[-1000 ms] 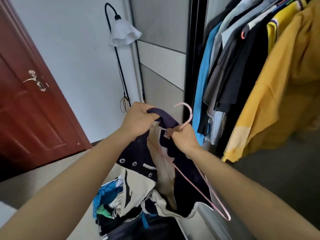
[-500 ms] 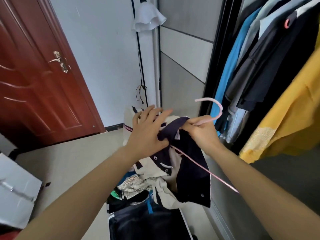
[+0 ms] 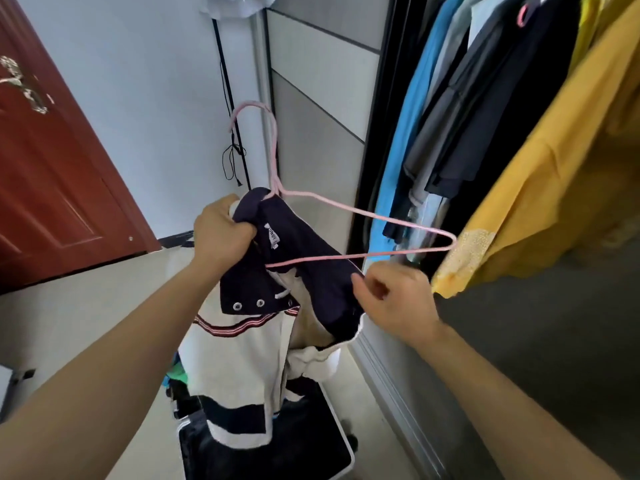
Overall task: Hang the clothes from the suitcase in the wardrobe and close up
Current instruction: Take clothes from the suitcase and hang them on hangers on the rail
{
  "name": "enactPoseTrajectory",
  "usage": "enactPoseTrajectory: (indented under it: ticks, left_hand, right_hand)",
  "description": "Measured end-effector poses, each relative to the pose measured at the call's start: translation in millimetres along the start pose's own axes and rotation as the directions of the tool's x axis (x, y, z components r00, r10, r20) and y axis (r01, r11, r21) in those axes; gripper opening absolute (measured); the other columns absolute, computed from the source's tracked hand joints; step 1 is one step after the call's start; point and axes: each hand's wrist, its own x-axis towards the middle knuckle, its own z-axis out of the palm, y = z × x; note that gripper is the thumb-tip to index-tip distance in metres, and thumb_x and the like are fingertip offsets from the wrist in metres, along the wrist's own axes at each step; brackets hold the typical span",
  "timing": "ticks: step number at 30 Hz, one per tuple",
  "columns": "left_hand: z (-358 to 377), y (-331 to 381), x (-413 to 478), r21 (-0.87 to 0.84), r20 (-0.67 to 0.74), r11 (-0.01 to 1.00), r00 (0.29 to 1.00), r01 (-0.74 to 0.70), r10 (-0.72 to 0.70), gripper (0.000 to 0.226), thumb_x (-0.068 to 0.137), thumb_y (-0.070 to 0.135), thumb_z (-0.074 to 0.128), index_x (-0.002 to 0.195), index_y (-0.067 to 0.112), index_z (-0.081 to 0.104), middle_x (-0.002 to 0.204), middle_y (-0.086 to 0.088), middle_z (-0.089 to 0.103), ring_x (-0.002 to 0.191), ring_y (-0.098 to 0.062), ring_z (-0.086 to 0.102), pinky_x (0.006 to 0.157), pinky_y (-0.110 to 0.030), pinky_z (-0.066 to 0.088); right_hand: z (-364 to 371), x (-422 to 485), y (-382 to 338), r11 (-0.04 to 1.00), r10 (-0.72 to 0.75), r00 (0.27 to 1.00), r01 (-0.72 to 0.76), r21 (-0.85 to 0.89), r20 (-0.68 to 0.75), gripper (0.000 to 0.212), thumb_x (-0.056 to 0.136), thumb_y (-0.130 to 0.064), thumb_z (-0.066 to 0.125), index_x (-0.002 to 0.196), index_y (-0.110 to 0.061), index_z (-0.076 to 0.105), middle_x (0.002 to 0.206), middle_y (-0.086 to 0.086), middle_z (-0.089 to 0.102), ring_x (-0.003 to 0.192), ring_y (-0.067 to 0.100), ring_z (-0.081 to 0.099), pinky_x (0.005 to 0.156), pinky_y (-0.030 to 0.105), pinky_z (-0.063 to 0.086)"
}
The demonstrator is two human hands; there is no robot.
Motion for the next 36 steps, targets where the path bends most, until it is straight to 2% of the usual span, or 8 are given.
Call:
enactPoseTrajectory:
  ticks: [2,5,11,17,21,24,31,36]
  left_hand:
    - [0,0,-5,-0.061,0.038,0.998,0.999,0.021,-0.018,0.026,0.066,-0.002,0.055,0.057,0.018,0.041,0.049,0.009,0.043,0.051,-0.012,0.039,0.05,-0.026,0.029]
    - [-7,4,-16,-0.133,0.131,0.991,0.991,0.021,-0.003,0.019,0.06,-0.001,0.054,0.058,0.013,0.041,0.044,0.014,0.039,0.044,-0.006,0.034,0.048,-0.024,0.027]
    - [-39,5,-39,-0.195,0.161,0.98,0.985,-0.031,0.063,0.028,0.05,0.005,0.05,0.076,0.003,0.06,0.058,-0.002,0.049,0.054,-0.014,0.043,0.052,-0.024,0.033]
    - [-82,-20,-43,-0.128,0.096,0.991,0.994,-0.032,0.045,0.039,0.05,0.006,0.052,0.087,-0.003,0.062,0.065,-0.01,0.053,0.059,-0.015,0.047,0.056,-0.032,0.036]
    - [-119,-52,-39,0.152,0.049,0.986,0.997,-0.066,0.059,0.034,0.054,0.012,0.054,0.085,0.009,0.068,0.073,-0.011,0.068,0.067,-0.021,0.059,0.065,-0.038,0.051]
    - [-142,-85,-37,0.402,0.096,0.909,0.992,-0.108,0.075,0.027,0.062,0.019,0.053,0.087,0.018,0.065,0.071,-0.001,0.067,0.074,-0.028,0.064,0.067,-0.04,0.053]
    - [-136,-126,-35,0.762,0.206,0.585,0.961,-0.276,0.184,0.048,0.078,0.014,0.07,0.113,0.016,0.037,0.088,-0.019,0.058,0.07,-0.044,0.062,0.053,-0.039,0.04]
    - [-117,-119,-33,0.851,0.24,0.416,0.942,-0.32,0.234,0.059,0.07,-0.005,0.069,0.121,0.012,0.045,0.08,-0.017,0.049,0.056,-0.04,0.059,0.043,-0.035,0.028]
  right_hand:
    - [21,-23,16,0.944,0.329,0.911,-0.313,-0.102,0.248,0.035,0.08,-0.05,0.065,0.074,-0.019,0.051,0.069,-0.009,0.053,0.062,0.015,0.053,0.057,0.029,0.042]
    - [53,-36,41,0.627,0.743,0.54,-0.768,-0.13,0.395,0.093,0.066,-0.058,0.08,0.136,-0.014,0.037,0.13,0.002,0.043,0.124,0.023,0.044,0.098,0.039,0.044]
    - [102,-28,39,0.142,0.767,0.182,-0.983,0.114,0.615,0.141,0.05,-0.066,0.085,0.156,-0.013,0.008,0.16,0.011,0.021,0.144,0.031,0.028,0.115,0.049,0.031]
    - [116,-15,21,0.148,0.687,0.289,-0.954,0.261,0.667,0.043,0.093,-0.025,0.065,0.128,-0.001,0.055,0.102,0.005,0.063,0.083,0.015,0.056,0.065,0.019,0.046]
    - [105,-9,21,0.132,0.686,0.347,-0.923,0.361,0.639,0.034,0.094,-0.026,0.065,0.119,-0.003,0.063,0.117,0.022,0.066,0.106,0.034,0.064,0.097,0.046,0.051]
    - [85,2,28,0.103,0.59,0.378,-0.912,0.398,0.714,0.027,0.092,-0.025,0.067,0.116,-0.012,0.065,0.11,0.007,0.072,0.101,0.023,0.068,0.089,0.039,0.054]
    - [59,45,17,0.704,0.488,0.743,-0.645,0.296,0.458,0.018,0.096,-0.02,0.061,0.111,-0.013,0.068,0.102,0.0,0.071,0.09,0.012,0.066,0.07,0.014,0.049]
    - [45,73,-6,0.884,0.401,0.895,-0.434,0.173,0.194,0.015,0.098,-0.02,0.055,0.088,-0.009,0.056,0.075,0.0,0.057,0.065,0.011,0.049,0.055,0.023,0.036]
